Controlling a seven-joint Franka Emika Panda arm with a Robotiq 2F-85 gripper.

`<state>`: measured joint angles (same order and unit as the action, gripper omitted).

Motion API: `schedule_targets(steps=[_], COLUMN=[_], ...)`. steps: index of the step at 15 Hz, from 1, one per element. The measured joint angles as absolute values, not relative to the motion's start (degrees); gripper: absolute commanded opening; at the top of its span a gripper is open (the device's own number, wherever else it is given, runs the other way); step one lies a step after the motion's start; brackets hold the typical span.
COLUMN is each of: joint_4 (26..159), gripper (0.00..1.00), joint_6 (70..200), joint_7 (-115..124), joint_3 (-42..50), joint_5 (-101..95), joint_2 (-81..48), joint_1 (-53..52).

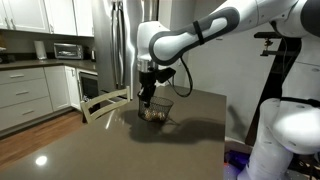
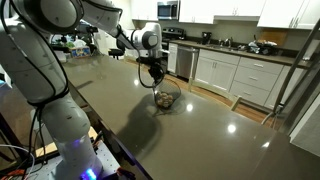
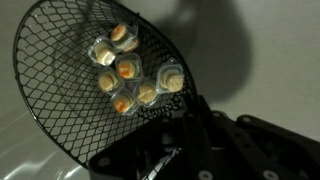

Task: Move the black basket to the left

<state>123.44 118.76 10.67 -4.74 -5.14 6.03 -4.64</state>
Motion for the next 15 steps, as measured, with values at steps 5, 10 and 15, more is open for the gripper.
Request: schedule_targets(steps=[5,10,15], joint_4=[123.4,123.4,124.0], gripper=[0.05,0.05,0.05], joint_6=[114.3,113.3,113.4], joint_7=[9.9,7.9,1.8], joint_3=[-7.1,-9.9,-11.6], joint_5=[-3.7,-3.6,-3.5], joint_2=[8.2,9.8,10.4], joint_1=[-7.1,-10.1,-12.9])
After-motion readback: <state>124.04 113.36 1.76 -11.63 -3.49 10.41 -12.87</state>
